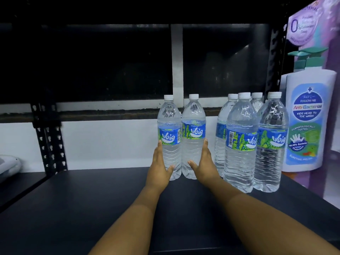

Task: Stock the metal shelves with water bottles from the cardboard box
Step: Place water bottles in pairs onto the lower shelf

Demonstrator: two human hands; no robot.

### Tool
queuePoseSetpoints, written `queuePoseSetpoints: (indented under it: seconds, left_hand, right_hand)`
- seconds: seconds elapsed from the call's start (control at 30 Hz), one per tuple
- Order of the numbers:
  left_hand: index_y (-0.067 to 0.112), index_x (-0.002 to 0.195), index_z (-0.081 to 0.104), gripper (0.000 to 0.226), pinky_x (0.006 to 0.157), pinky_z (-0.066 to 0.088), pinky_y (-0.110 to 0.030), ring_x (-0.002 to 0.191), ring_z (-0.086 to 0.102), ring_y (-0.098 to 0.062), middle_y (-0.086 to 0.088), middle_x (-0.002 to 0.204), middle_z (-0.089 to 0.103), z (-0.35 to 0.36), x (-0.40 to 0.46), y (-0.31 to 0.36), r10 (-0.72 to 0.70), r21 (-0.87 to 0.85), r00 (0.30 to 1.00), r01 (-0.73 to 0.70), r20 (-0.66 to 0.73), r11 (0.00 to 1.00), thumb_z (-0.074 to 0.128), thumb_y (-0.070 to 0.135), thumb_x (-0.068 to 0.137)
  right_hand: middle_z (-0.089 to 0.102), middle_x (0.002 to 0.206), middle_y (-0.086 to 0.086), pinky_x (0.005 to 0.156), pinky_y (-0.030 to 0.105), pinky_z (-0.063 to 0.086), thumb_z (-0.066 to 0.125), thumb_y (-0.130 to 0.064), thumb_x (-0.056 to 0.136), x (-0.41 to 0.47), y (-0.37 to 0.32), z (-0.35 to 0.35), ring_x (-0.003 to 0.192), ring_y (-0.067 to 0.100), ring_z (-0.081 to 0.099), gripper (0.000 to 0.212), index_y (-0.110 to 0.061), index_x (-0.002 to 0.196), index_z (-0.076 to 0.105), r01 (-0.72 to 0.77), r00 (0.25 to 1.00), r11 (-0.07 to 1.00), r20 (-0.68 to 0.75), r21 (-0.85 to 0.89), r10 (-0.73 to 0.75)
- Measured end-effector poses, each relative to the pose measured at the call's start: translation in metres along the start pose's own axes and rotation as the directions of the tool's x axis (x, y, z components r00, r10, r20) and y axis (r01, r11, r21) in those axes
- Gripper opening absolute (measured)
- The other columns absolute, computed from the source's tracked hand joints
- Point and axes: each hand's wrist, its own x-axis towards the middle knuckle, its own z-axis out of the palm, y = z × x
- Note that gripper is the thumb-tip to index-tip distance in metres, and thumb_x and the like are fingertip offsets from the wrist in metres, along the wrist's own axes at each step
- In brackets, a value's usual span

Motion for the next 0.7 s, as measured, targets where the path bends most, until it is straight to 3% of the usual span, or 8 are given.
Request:
queuePoseSetpoints:
  seconds: [0.17, 0.37, 0.5, 0.6, 0.7]
  left_hand:
    - [0.025, 0.154, -0.002, 0.098, 0.11, 0.034, -0.035, 0.147, 0.022, -0.02, -0.002, 0.162, 0.015, -0.002, -0.004, 0.004, -0.036, 0.02, 0.998, 0.035, 0.048, 0.999, 0.068, 0.015, 0.087]
    - [0.015, 0.155, 0.007, 0.091, 0.119, 0.023, -0.038, 0.149, 0.015, -0.018, -0.004, 0.162, 0.016, -0.005, -0.014, 0.012, -0.041, 0.082, 0.996, 0.034, 0.083, 0.996, 0.067, 0.03, 0.088]
    - [0.014, 0.154, 0.015, 0.079, 0.117, 0.024, -0.04, 0.148, 0.015, -0.021, -0.007, 0.161, 0.016, -0.016, -0.021, 0.022, -0.045, 0.291, 0.989, 0.001, 0.141, 0.957, 0.058, 0.039, 0.093]
    - [0.016, 0.151, 0.027, 0.066, 0.118, 0.02, -0.041, 0.149, 0.012, -0.023, -0.007, 0.161, 0.018, -0.027, -0.028, 0.033, -0.1, 0.521, 0.955, -0.063, 0.278, 0.851, 0.045, 0.049, 0.097]
    - [0.018, 0.148, 0.034, 0.063, 0.119, 0.014, -0.045, 0.148, 0.015, -0.024, -0.006, 0.158, 0.026, -0.032, -0.036, 0.043, -0.177, 0.624, 0.904, -0.118, 0.389, 0.772, 0.037, 0.054, 0.098]
  right_hand:
    - [-0.001, 0.162, 0.002, 0.115, 0.04, 0.022, 0.059, -0.03, 0.094, -0.005, 0.001, -0.01, 0.147, 0.022, 0.016, 0.097, -0.024, 0.15, -0.02, -0.008, 0.996, 0.999, 0.083, -0.039, 0.012]
    - [0.002, 0.162, 0.005, 0.118, 0.037, 0.018, 0.053, -0.036, 0.096, -0.017, 0.0, -0.019, 0.148, 0.019, 0.009, 0.086, -0.014, 0.153, -0.008, 0.042, 0.991, 0.984, 0.135, -0.176, -0.018]
    - [0.01, 0.161, 0.007, 0.119, 0.038, 0.018, 0.048, -0.04, 0.097, -0.031, -0.001, -0.028, 0.147, 0.021, 0.013, 0.074, -0.013, 0.154, 0.007, 0.092, 0.979, 0.941, 0.2, -0.325, -0.027]
    - [0.025, 0.156, 0.008, 0.118, 0.039, 0.018, 0.041, -0.044, 0.099, -0.042, -0.003, -0.033, 0.144, 0.024, 0.021, 0.062, -0.014, 0.15, 0.024, 0.145, 0.961, 0.86, 0.276, -0.488, -0.005]
    - [0.032, 0.152, 0.01, 0.118, 0.042, 0.014, 0.034, -0.049, 0.099, -0.05, -0.007, -0.037, 0.144, 0.025, 0.02, 0.058, -0.014, 0.146, 0.034, 0.161, 0.939, 0.792, 0.339, -0.589, 0.061]
